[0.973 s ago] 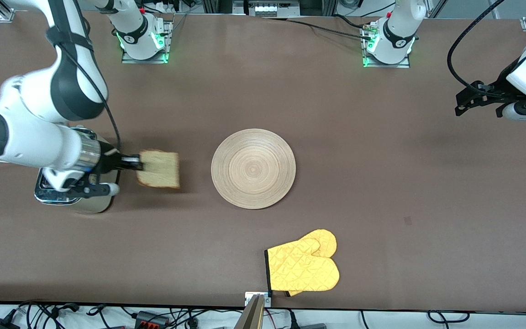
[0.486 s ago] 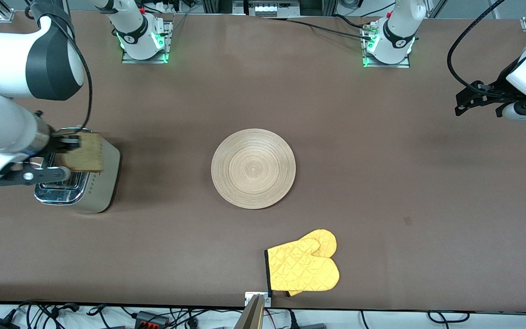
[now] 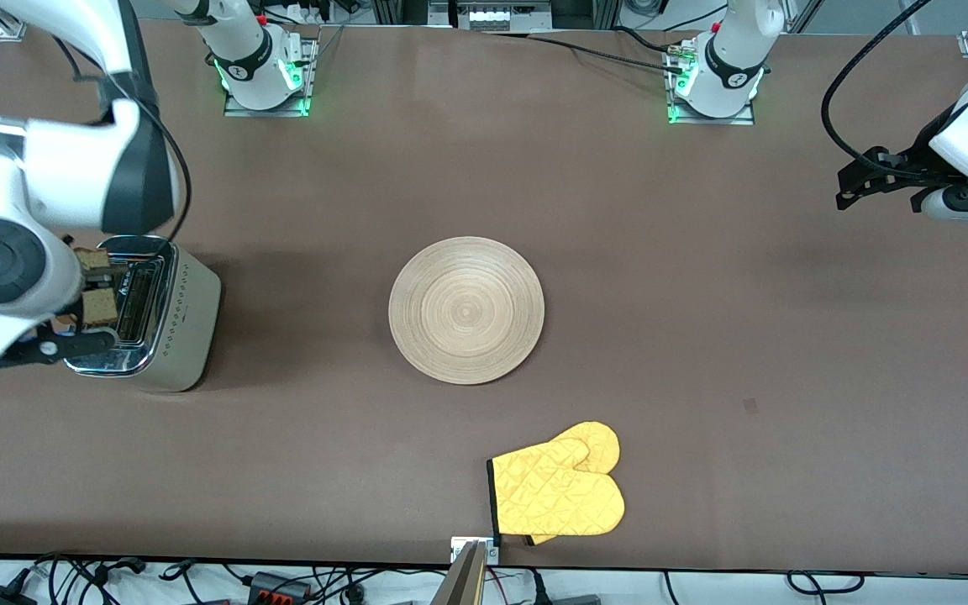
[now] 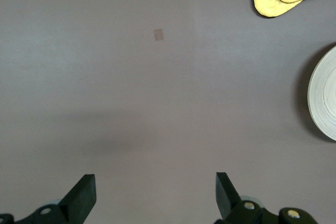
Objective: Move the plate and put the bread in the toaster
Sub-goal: 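Lift the bread with the right gripper and carry it over the toaster, then lower the bread into the toaster slot and open the right gripper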
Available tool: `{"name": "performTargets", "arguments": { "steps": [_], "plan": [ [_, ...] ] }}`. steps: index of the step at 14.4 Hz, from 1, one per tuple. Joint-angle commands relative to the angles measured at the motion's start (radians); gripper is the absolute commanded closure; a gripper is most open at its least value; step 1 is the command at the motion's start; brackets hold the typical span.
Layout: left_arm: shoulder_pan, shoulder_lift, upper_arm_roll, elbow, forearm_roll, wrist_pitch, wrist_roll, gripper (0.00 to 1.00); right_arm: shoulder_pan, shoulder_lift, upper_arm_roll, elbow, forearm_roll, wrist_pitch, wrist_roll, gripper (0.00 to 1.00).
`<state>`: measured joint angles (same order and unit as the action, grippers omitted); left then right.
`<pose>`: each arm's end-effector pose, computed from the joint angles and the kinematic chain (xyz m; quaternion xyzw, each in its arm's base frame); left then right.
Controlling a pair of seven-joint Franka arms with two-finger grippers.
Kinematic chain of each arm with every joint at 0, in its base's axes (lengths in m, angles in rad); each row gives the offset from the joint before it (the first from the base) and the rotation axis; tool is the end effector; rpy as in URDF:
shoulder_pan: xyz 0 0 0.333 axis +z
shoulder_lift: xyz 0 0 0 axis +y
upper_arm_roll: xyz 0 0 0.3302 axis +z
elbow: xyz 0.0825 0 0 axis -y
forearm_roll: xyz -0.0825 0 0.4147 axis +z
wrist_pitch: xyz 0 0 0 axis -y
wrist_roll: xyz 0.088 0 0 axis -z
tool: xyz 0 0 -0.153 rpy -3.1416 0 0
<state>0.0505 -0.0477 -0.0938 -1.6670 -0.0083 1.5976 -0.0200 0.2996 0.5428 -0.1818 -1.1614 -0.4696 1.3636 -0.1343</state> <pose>0.5690 -0.0269 0.5741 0.9999 -0.0114 -0.0110 0.0016 0.6987 0.0355 0.4558 0.9404 0.1143 -0.1594 0.2778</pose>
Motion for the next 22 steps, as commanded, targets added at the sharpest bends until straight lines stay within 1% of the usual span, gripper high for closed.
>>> {"name": "performTargets", "arguments": {
  "steps": [1, 4, 6, 9, 12, 19, 22],
  "plan": [
    [-0.003, 0.012, 0.002, 0.03, -0.002, -0.022, -0.009, 0.0, -0.02, 0.043, 0.001, 0.04, -0.017, -0.012, -0.018, 1.0],
    [-0.001, 0.011, 0.002, 0.03, -0.002, -0.024, -0.009, 0.0, -0.036, 0.057, 0.002, 0.04, -0.001, 0.032, -0.016, 1.0],
    [-0.001, 0.011, 0.002, 0.03, -0.002, -0.024, -0.009, 0.0, -0.036, 0.066, 0.002, 0.04, 0.035, 0.032, -0.004, 1.0],
    [-0.003, 0.011, 0.002, 0.03, -0.002, -0.024, -0.009, 0.0, -0.036, 0.08, 0.002, 0.042, 0.083, 0.045, 0.067, 1.0],
    [-0.001, 0.011, 0.002, 0.03, -0.002, -0.024, -0.009, 0.0, -0.039, 0.091, 0.004, 0.04, 0.12, 0.069, 0.076, 1.0],
    [-0.001, 0.011, 0.002, 0.03, -0.001, -0.024, -0.009, 0.0, -0.048, 0.117, 0.002, 0.037, 0.131, 0.141, 0.082, 1.0],
    [-0.001, 0.011, 0.002, 0.03, -0.001, -0.024, -0.009, 0.0, -0.068, 0.118, 0.002, 0.025, 0.173, 0.178, 0.082, 1.0]
  ]
}}
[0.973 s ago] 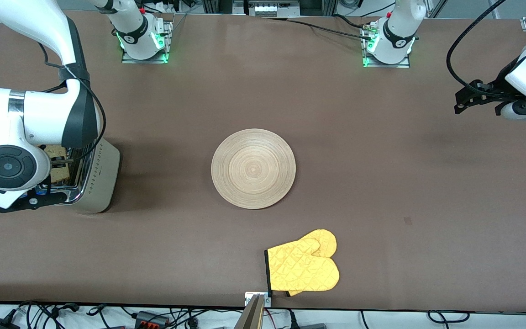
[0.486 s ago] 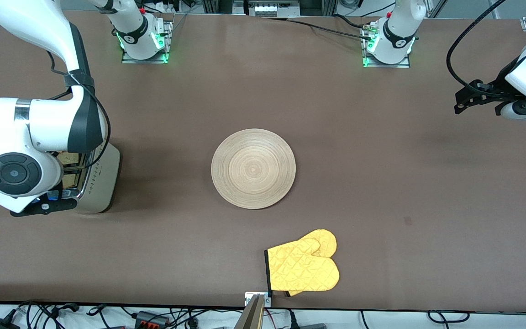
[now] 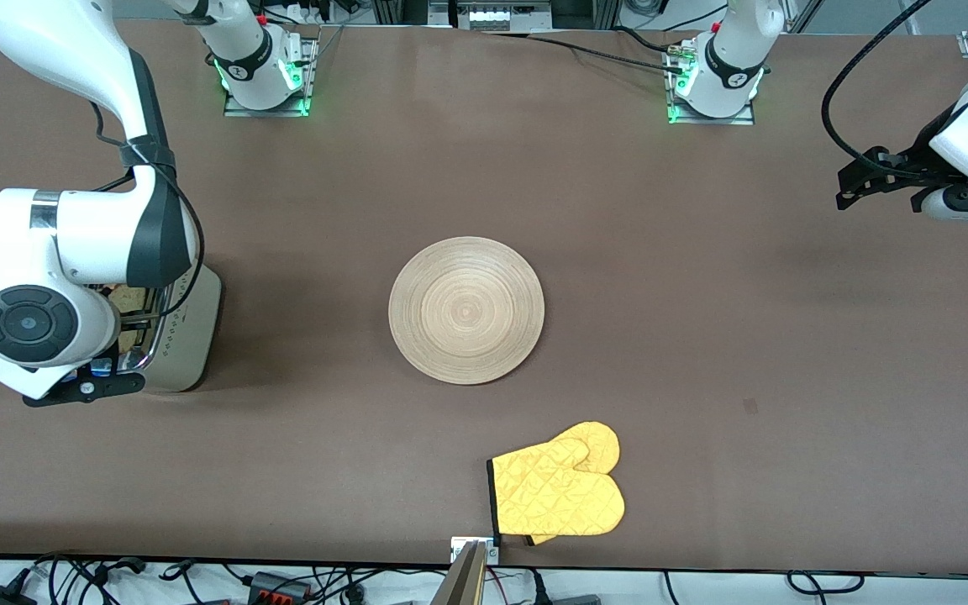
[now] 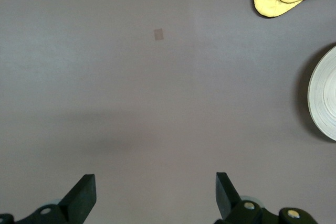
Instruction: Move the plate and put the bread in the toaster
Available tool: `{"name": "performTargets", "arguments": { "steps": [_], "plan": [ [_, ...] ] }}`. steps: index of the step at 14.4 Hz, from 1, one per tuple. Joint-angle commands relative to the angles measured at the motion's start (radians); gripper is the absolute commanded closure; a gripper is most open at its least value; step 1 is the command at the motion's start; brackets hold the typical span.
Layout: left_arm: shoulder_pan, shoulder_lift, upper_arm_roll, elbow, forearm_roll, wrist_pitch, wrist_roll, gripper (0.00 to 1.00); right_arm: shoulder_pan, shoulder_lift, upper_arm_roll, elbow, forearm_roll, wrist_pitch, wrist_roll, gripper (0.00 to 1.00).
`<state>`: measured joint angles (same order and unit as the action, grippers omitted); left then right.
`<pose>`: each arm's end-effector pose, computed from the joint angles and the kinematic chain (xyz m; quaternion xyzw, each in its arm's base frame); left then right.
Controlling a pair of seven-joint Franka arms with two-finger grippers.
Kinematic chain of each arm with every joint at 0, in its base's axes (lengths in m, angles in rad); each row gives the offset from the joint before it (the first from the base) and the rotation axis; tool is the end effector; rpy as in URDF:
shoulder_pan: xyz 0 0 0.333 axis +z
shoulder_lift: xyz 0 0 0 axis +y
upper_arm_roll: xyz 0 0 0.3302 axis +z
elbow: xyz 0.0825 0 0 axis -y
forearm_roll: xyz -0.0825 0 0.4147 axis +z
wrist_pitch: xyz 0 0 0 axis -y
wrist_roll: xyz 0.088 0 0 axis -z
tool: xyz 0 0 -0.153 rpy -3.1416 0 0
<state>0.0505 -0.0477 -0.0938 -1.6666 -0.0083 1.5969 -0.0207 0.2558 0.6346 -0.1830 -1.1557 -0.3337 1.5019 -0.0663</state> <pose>0.5689 -0.0269 0.5742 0.9999 -0.0111 -0.0112 0.0016 0.7280 0.0323 0.3882 0.9620 0.0884 -0.1337 0.2210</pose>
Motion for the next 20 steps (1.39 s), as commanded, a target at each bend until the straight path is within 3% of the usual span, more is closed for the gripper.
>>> {"name": "performTargets", "arguments": {
  "steps": [1, 2, 4, 13, 17, 20],
  "plan": [
    [-0.001, 0.011, 0.002, 0.03, -0.001, -0.023, -0.008, 0.0, -0.026, 0.026, 0.004, 0.018, 0.051, 0.041, 0.014, 0.74],
    [-0.001, 0.011, 0.002, 0.03, -0.001, -0.023, -0.008, 0.0, -0.027, 0.026, 0.004, 0.019, 0.053, 0.043, 0.013, 0.39],
    [-0.001, 0.011, 0.002, 0.03, -0.001, -0.023, -0.008, 0.0, -0.033, 0.02, 0.005, 0.019, 0.074, 0.041, 0.007, 0.0],
    [-0.001, 0.011, 0.002, 0.03, -0.001, -0.023, -0.008, 0.0, -0.026, -0.045, 0.01, 0.027, 0.094, -0.046, -0.001, 0.0],
    [-0.001, 0.011, 0.002, 0.03, -0.002, -0.023, -0.008, 0.0, -0.064, -0.14, -0.003, 0.042, 0.281, -0.049, 0.0, 0.0],
    [-0.001, 0.011, 0.002, 0.028, -0.002, -0.023, -0.01, 0.0, -0.07, -0.151, -0.004, 0.111, 0.39, -0.057, 0.073, 0.0]
  ]
}}
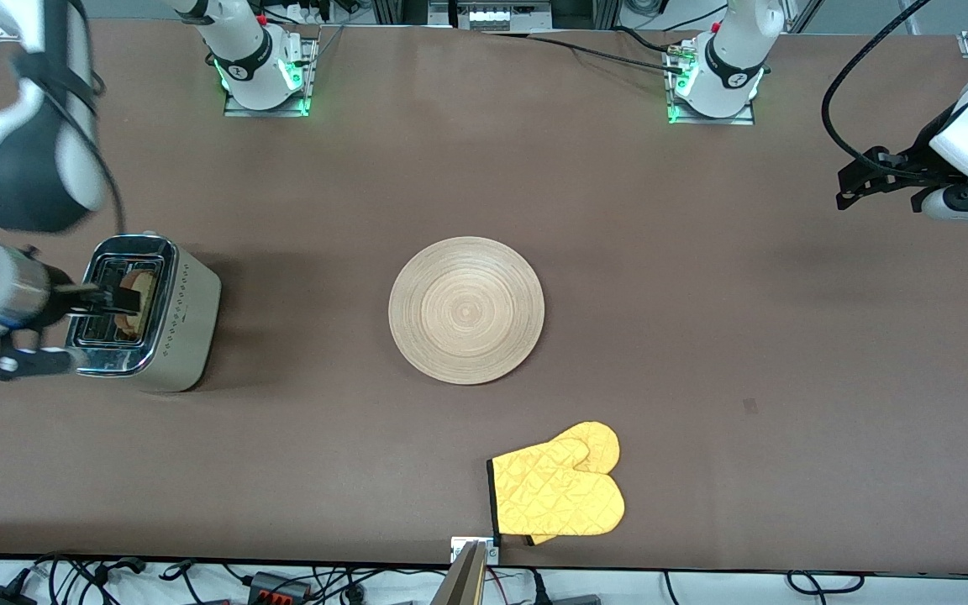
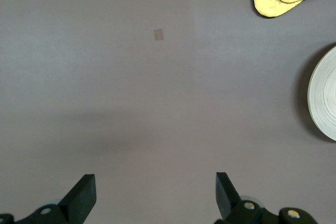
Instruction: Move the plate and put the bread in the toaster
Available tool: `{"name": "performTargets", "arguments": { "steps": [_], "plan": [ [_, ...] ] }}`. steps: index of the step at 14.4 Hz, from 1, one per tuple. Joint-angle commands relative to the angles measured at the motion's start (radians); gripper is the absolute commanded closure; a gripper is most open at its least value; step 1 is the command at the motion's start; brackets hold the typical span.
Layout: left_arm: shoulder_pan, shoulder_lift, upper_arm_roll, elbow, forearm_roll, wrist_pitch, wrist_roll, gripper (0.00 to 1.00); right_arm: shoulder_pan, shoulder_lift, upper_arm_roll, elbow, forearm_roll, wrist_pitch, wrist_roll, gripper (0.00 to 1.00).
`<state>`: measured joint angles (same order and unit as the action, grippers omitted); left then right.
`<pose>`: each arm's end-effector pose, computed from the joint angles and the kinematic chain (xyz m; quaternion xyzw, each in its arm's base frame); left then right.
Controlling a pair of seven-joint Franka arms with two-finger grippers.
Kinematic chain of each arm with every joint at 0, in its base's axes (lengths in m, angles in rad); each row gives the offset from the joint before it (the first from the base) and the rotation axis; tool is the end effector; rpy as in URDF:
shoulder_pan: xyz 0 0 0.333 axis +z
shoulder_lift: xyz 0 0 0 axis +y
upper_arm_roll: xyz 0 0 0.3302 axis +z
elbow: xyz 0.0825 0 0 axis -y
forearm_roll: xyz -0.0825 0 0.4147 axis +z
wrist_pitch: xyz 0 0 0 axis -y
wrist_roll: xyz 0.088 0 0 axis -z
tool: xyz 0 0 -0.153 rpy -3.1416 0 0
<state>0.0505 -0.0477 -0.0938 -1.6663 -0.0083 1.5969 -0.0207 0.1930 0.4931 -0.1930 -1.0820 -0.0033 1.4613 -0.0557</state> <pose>0.5689 -0.0269 0.5744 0.9999 -0.0111 -0.0110 0.0016 0.7122 0.0315 0.5084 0.9968 0.0365 -0.0537 0.0461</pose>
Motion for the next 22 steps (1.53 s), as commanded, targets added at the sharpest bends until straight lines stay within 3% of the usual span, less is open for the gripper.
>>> {"name": "performTargets", "arguments": {
  "steps": [1, 3, 16, 17, 19, 20, 22],
  "plan": [
    [-0.001, 0.011, 0.002, 0.03, -0.001, -0.023, -0.008, 0.0, -0.013, -0.01, 0.006, 0.039, 0.119, -0.004, 0.132, 0.0],
    [-0.001, 0.011, 0.002, 0.03, -0.002, -0.023, -0.008, 0.0, -0.062, -0.005, 0.013, 0.037, 0.207, 0.059, 0.143, 0.0],
    [0.0, 0.011, 0.002, 0.03, -0.002, -0.023, -0.008, 0.0, -0.102, -0.045, 0.018, 0.025, 0.203, 0.022, 0.126, 0.0],
    [0.0, 0.011, 0.002, 0.028, -0.002, -0.025, -0.008, 0.0, -0.107, -0.074, 0.039, -0.022, 0.172, 0.031, 0.117, 0.0],
    [0.0, 0.011, 0.002, 0.028, -0.001, -0.023, -0.008, 0.0, -0.194, -0.235, 0.175, -0.259, 0.038, 0.161, 0.116, 0.0],
    [0.0, 0.011, 0.002, 0.028, -0.001, -0.025, -0.008, 0.0, -0.21, -0.299, 0.206, -0.353, 0.019, 0.222, 0.116, 0.0],
    [0.0, 0.011, 0.002, 0.03, -0.001, -0.025, -0.008, 0.0, -0.208, -0.315, 0.208, -0.371, 0.017, 0.206, 0.112, 0.0]
  ]
}}
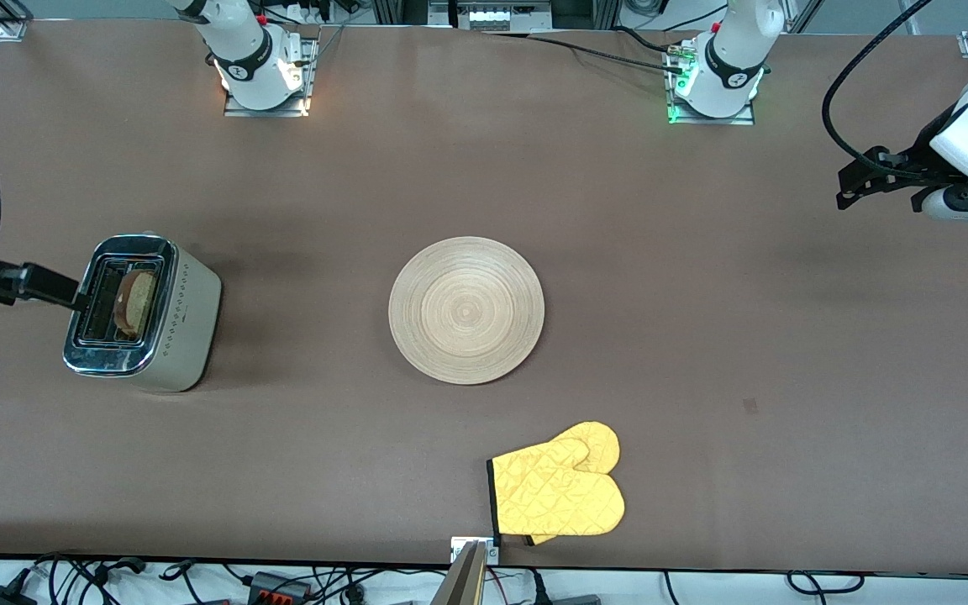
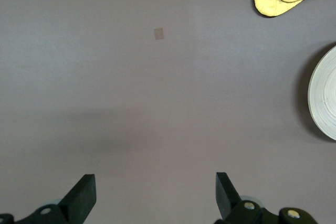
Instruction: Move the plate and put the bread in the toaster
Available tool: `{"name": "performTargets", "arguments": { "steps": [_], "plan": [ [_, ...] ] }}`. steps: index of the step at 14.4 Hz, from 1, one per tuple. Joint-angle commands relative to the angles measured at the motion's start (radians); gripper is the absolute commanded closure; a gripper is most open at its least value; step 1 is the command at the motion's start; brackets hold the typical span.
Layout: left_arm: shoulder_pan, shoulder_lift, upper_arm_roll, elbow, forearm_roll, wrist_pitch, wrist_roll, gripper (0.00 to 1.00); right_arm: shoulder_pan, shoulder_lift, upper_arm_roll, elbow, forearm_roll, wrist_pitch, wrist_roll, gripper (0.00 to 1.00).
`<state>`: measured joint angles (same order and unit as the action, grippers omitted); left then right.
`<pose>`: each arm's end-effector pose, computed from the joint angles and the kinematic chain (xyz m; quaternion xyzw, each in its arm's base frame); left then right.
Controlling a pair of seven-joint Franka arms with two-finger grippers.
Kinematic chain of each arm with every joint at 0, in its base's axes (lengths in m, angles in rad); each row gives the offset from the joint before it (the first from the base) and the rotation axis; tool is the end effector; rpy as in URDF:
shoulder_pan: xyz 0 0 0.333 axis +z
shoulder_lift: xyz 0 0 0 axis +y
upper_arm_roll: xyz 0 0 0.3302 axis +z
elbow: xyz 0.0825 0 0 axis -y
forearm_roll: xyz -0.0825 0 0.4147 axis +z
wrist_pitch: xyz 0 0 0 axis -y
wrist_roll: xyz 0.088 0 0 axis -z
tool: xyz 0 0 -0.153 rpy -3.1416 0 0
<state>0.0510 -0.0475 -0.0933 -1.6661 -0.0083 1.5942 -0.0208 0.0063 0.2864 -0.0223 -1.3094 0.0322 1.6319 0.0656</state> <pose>0.5686 -0.0263 0.5741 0.9999 -0.0105 -0.0124 0.0016 0.6825 -0.0042 0.5489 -0.9989 0.0410 -0.0177 0.0134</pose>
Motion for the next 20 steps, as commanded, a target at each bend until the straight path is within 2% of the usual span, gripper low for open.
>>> {"name": "performTargets", "arguments": {
  "steps": [1, 5, 7, 9, 12, 20],
  "plan": [
    [0.0, 0.011, 0.001, 0.028, -0.001, -0.022, -0.008, 0.0, -0.019, -0.116, 0.038, -0.149, -0.018, 0.025, -0.01, 0.0],
    [0.0, 0.012, 0.001, 0.029, -0.001, -0.02, -0.008, 0.0, -0.023, -0.185, 0.038, -0.237, -0.018, 0.028, 0.002, 0.0],
    [0.0, 0.011, 0.001, 0.028, -0.001, -0.02, -0.008, 0.0, -0.02, -0.171, 0.038, -0.228, -0.018, 0.025, 0.006, 0.0],
    [0.0, 0.011, 0.001, 0.028, -0.001, -0.022, -0.01, 0.0, -0.019, -0.124, 0.036, -0.174, -0.024, 0.014, 0.005, 0.0],
    [0.0, 0.011, 0.003, 0.029, -0.001, -0.02, -0.01, 0.0, -0.015, -0.121, 0.041, -0.169, -0.086, 0.017, -0.007, 0.0],
    [0.006, 0.012, 0.003, 0.028, -0.001, -0.02, -0.008, 0.0, -0.023, -0.121, 0.039, -0.169, -0.08, 0.017, -0.009, 0.0]
  ]
}}
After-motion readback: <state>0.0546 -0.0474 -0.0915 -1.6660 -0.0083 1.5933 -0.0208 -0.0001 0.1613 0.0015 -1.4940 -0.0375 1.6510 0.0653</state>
